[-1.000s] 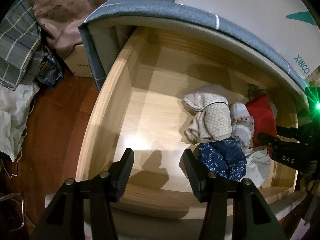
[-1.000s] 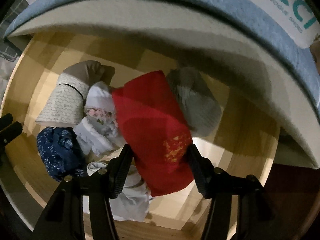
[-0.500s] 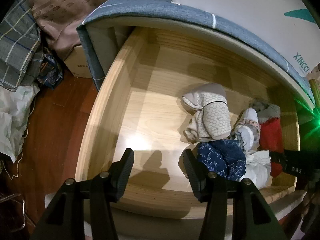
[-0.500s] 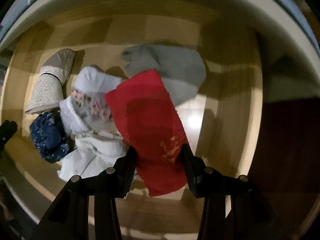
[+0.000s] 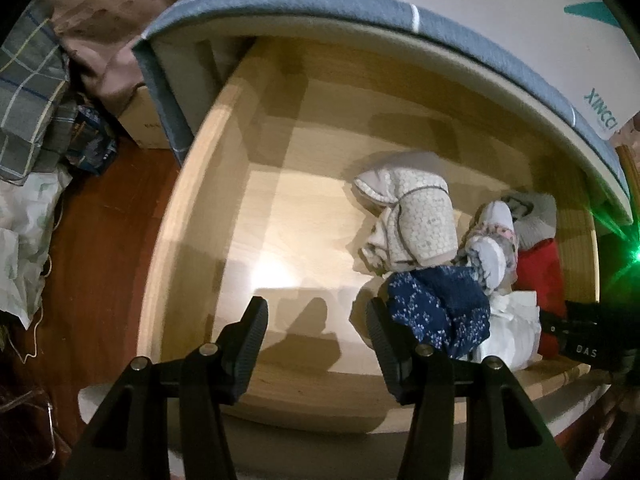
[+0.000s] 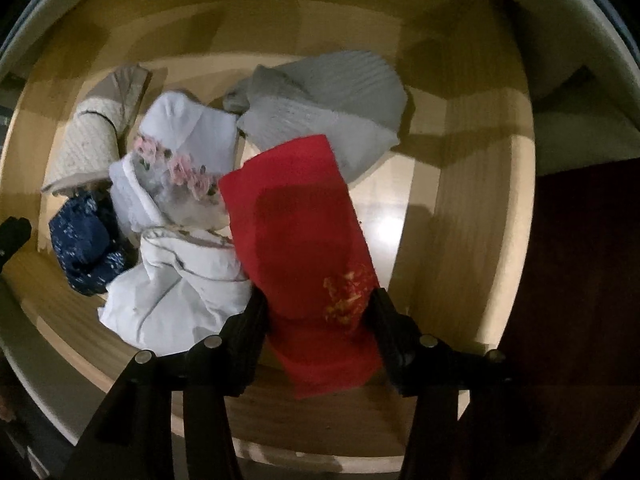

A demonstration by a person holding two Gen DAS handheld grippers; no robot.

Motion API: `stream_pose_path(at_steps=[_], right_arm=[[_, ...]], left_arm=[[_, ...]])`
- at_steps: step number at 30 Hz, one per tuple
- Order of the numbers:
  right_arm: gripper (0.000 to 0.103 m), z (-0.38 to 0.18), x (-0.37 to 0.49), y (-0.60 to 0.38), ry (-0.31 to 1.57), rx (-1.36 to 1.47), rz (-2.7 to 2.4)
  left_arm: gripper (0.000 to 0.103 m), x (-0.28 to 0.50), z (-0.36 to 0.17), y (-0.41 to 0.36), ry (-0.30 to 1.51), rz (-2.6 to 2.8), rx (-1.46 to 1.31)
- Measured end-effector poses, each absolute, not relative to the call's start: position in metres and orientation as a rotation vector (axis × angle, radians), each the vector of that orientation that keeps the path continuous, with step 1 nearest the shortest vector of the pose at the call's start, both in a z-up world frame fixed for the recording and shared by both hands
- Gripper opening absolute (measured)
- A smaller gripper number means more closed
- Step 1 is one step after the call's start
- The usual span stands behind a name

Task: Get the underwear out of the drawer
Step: 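Lower the left gripper onto the navy floral underwear and close it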

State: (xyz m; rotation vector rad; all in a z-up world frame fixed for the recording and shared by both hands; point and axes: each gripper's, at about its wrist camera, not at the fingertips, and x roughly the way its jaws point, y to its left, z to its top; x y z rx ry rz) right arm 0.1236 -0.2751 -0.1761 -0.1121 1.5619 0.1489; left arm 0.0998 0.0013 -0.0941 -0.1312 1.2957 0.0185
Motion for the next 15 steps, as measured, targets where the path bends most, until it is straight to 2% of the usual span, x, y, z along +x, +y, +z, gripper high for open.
stream_pose_path(at_steps=[5,15], right_arm=[[0.043,-0.184,0.109,-0.267,1.61,-0.157,0.12],[0.043,-0.188,0.102,-0.271,1.588,-0.137,0.107]], left_arm=[[0.052,0.099,-0.096,-0.004,1.306,-0.01,-0.114],[0.052,0.109,-0.098,-0.027,1.411,-0.152,-0.133]])
